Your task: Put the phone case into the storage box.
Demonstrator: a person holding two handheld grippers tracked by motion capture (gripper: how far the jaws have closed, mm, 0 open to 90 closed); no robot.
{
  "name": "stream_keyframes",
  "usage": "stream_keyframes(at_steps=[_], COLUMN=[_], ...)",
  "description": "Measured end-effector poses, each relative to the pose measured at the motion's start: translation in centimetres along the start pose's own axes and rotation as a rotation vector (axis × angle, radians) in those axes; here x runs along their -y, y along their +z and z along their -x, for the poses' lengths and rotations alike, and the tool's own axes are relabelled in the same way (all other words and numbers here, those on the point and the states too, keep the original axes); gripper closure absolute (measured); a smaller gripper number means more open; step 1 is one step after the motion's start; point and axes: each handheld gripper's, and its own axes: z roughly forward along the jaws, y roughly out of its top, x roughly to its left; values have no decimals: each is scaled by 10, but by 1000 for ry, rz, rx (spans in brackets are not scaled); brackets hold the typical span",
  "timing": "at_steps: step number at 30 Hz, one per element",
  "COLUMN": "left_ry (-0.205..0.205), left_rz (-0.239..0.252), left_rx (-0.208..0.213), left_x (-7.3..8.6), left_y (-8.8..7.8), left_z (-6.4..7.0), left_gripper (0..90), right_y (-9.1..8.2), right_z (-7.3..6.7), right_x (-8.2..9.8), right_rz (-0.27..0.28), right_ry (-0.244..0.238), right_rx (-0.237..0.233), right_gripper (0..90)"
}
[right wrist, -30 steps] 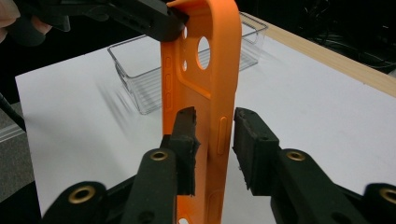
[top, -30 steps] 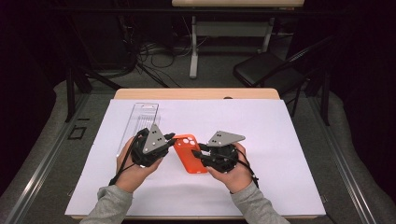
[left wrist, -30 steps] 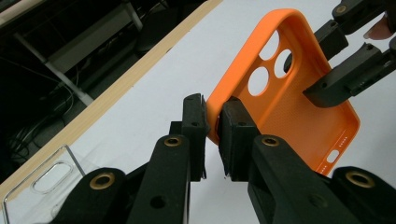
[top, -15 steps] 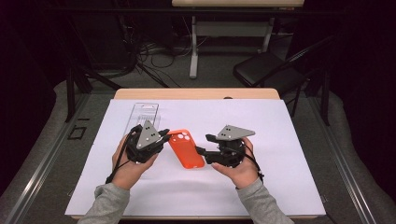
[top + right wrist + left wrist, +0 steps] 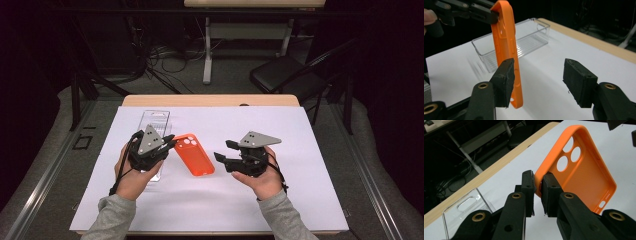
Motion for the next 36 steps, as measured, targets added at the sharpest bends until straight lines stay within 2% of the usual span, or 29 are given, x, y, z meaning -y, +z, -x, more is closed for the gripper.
stream_keyframes(at_steps=[6,7,11,14,22,26,33,36], left_ry=[-6,-9,-12,-11,-10,-9,-6,-8], left_rz=[3,4,4,4,6,7,6,8], left_rx=[0,1,3,2,2,-1,-3,-6], left_x=[1,1,2,2,2,2,3,3], left_y=[0,0,0,1,0,0,1,1], left_z=[-2,-2,-3,-3,-4,-4,-4,-5], left_gripper=[817,817,817,817,816,816,816,816], right_y=[-4,-4,-7,-8,-18,-22,-30,-33], right_z=[4,4,5,8,11,14,19,20], right_x=[-1,-1,0,0,2,6,13,17], right_rz=[18,19,23,18,37,29,40,43], right_ry=[19,35,32,46,48,61,102,118], right_rx=[22,22,50,40,74,128,156,152], right_gripper=[391,366,284,225,167,150,134,84])
